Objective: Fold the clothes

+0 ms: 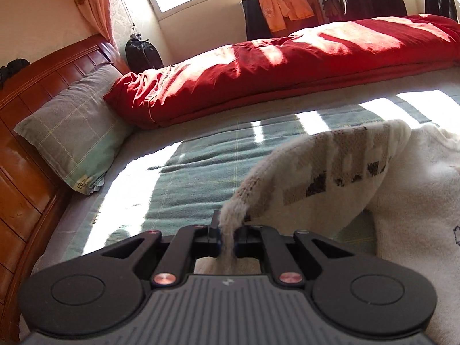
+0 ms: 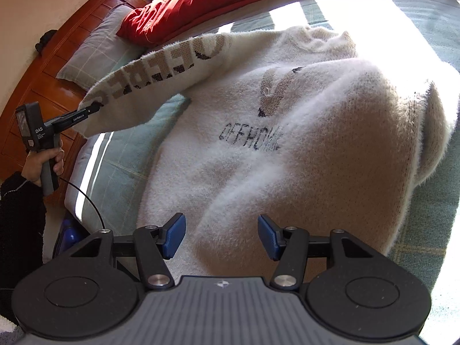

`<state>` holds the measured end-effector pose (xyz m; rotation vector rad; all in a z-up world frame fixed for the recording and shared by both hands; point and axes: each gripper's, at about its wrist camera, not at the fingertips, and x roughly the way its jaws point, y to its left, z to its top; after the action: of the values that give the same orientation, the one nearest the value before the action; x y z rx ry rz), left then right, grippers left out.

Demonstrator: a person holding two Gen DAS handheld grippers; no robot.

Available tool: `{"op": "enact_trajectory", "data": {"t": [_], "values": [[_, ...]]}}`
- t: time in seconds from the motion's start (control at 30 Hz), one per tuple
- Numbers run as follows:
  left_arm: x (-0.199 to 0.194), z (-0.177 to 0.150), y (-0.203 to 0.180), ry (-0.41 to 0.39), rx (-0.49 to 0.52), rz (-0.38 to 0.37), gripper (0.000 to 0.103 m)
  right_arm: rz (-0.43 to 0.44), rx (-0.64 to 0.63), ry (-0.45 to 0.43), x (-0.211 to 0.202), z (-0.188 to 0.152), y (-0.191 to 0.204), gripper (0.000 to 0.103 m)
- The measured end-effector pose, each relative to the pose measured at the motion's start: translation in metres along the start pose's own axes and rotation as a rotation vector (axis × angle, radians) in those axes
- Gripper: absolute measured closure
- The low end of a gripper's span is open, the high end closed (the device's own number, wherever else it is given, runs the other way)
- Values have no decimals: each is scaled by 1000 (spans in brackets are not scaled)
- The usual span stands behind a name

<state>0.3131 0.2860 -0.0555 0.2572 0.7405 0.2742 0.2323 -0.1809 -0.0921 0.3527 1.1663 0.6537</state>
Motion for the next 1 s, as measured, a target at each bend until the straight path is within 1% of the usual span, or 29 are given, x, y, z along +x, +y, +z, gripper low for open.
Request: {"op": "enact_trajectory", "data": {"t": [0.17, 0.27, 0.3, 0.43, 0.47, 0.57, 0.6, 0.77, 0.8, 0.87, 0.93, 1.0], "values": [[36, 16, 17, 35, -78, 38, 96, -10, -1, 1, 1, 6, -3, 43], [58, 26, 28, 57, -125, 61, 88, -11, 0, 6, 3, 8, -4, 41], [62, 28, 29, 59, -132, 64, 88, -11, -2, 8, 4, 9, -3, 39], [62, 25, 27, 57, -136, 61, 86, -10, -12, 16, 7, 10, -2, 39], [60, 23, 26, 54, -133, 63, 83, -9, -15, 18, 8, 11, -2, 39], [53, 15, 25, 58, -116, 58, 67, -8, -23, 24, 10, 12, -1, 39], [51, 13, 24, 58, -105, 62, 64, -7, -27, 26, 11, 12, 0, 39], [33, 2, 27, 70, -92, 26, 63, 5, -49, 22, 9, 11, 9, 39], [29, 0, 28, 72, -90, 19, 59, 6, -53, 21, 9, 10, 12, 39], [16, -10, 21, 89, -87, -61, 56, 7, -59, 16, 6, 9, 15, 39], [2, -21, 9, 113, -71, -144, 56, 7, -63, 11, 4, 6, 18, 39], [-10, -40, -8, 163, -77, -257, 56, 7, -69, 6, 1, 3, 22, 38]]}}
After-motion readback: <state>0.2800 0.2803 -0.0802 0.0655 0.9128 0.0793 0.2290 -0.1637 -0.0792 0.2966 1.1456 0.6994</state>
